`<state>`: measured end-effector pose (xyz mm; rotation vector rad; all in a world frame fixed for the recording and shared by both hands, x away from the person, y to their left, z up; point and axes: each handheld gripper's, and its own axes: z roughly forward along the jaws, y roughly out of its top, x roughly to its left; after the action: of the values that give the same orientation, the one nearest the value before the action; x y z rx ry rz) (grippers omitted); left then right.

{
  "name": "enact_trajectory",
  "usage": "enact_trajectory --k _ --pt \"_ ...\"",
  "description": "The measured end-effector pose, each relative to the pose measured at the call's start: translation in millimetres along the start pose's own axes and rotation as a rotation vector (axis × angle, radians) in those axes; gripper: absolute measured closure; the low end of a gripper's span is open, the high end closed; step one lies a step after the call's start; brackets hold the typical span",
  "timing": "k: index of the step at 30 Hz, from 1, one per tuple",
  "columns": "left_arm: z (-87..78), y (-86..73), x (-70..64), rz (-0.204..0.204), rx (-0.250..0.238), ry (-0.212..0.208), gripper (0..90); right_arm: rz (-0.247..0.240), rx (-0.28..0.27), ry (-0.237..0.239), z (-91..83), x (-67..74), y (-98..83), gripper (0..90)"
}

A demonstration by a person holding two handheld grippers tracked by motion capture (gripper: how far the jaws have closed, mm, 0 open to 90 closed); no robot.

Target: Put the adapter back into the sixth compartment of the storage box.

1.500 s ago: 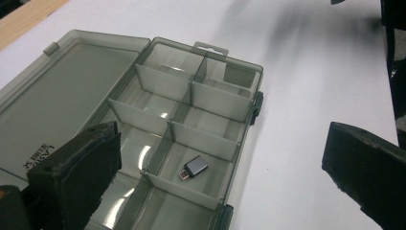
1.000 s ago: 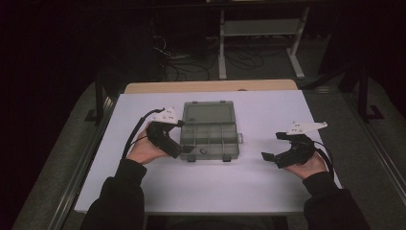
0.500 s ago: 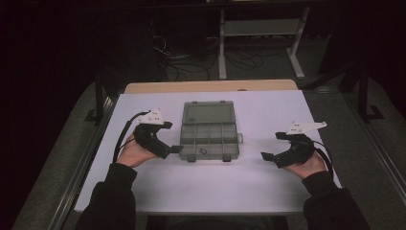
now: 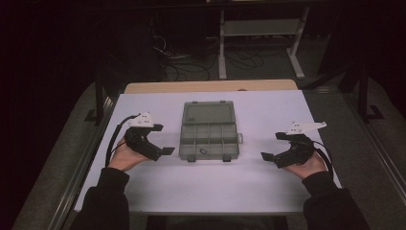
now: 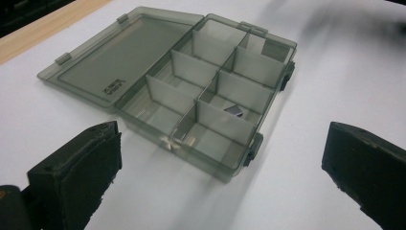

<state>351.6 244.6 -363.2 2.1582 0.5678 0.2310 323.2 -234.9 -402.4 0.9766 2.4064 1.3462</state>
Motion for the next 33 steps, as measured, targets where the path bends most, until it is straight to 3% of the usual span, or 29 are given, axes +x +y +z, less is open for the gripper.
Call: enact_trajectory --k 15,33 --pt "-21.6 -23.3 7.2 -0.045 -0.032 0.025 0.0 0.000 -0.001 -0.004 -0.3 0.2 0.0 0.0" --pt "-44.9 -52.2 15.3 -0.104 -0.076 0.090 0.0 0.002 0.000 -0.005 -0.2 0.5 -0.2 0.0"
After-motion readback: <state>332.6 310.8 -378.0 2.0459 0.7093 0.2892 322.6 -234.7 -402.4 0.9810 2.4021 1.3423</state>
